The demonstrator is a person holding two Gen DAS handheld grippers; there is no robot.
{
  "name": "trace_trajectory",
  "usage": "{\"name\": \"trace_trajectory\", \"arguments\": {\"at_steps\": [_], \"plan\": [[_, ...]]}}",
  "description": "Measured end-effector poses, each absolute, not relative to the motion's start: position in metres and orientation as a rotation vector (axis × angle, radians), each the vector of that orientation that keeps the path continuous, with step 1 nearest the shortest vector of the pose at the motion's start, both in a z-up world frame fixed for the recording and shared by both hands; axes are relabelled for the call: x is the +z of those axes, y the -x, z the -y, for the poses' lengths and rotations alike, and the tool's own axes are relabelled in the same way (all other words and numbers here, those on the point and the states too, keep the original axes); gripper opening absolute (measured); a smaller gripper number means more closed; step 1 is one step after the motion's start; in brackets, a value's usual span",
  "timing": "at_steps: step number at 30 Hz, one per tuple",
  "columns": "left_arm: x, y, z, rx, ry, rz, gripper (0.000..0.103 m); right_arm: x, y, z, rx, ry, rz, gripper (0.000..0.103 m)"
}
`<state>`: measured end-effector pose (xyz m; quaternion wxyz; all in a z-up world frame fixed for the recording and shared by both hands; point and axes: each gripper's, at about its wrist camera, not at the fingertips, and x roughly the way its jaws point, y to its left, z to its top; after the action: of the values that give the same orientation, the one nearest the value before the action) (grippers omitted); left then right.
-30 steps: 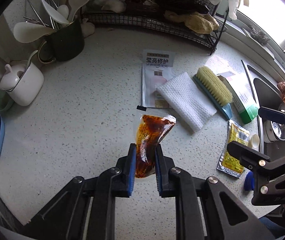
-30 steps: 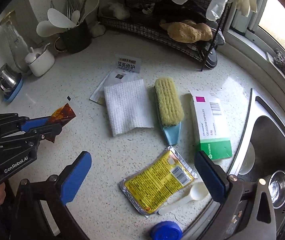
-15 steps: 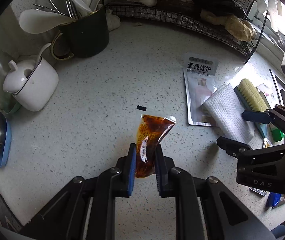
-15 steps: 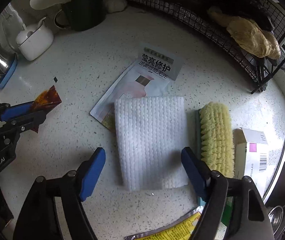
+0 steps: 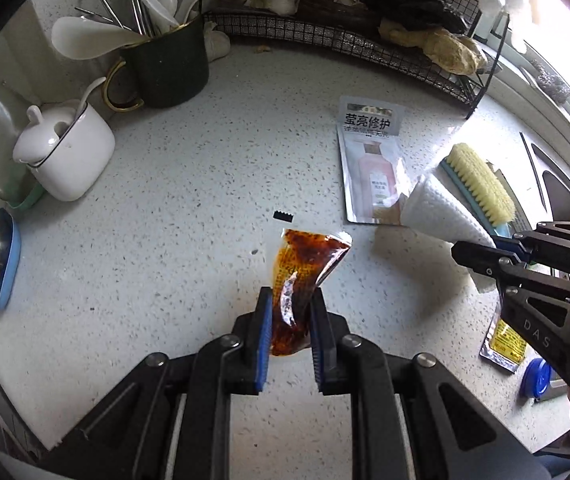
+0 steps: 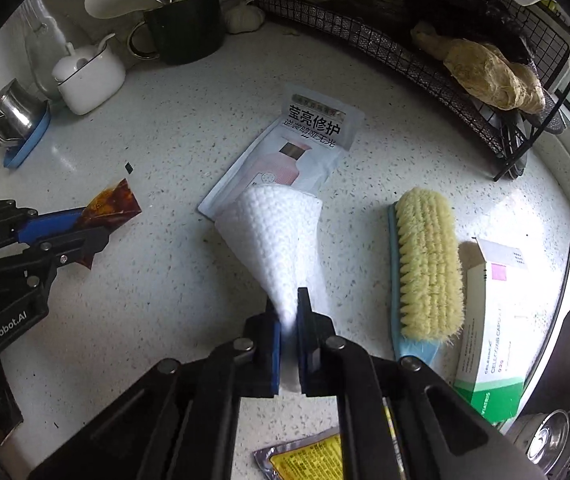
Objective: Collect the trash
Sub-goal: 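Carry the sauce packet and white cloth down over the red bin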
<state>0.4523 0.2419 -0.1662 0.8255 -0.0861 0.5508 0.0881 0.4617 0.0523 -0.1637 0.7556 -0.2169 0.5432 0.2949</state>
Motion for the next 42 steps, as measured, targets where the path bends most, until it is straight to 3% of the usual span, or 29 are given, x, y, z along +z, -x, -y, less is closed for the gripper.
{"name": "trace_trajectory", "arguments": {"at_steps": [22,32,42], "plan": [[-0.107,-0.296,-0.077,0.034,0.074,-1.059,0.016,-0.076,-0.276,0.119,0.467,0.287,-1.028,0.006],[-0.089,-0.22,0.003,-0.073,-0.045,-1.031,0.016,-0.061,-0.187,0.186,0.361,0.178,-0.981,0.006],[-0.11,-0.189,0.073,-0.22,-0.139,-1.094,0.016,-0.076,-0.134,0.238,0.226,0.092,-1.025,0.006]]}}
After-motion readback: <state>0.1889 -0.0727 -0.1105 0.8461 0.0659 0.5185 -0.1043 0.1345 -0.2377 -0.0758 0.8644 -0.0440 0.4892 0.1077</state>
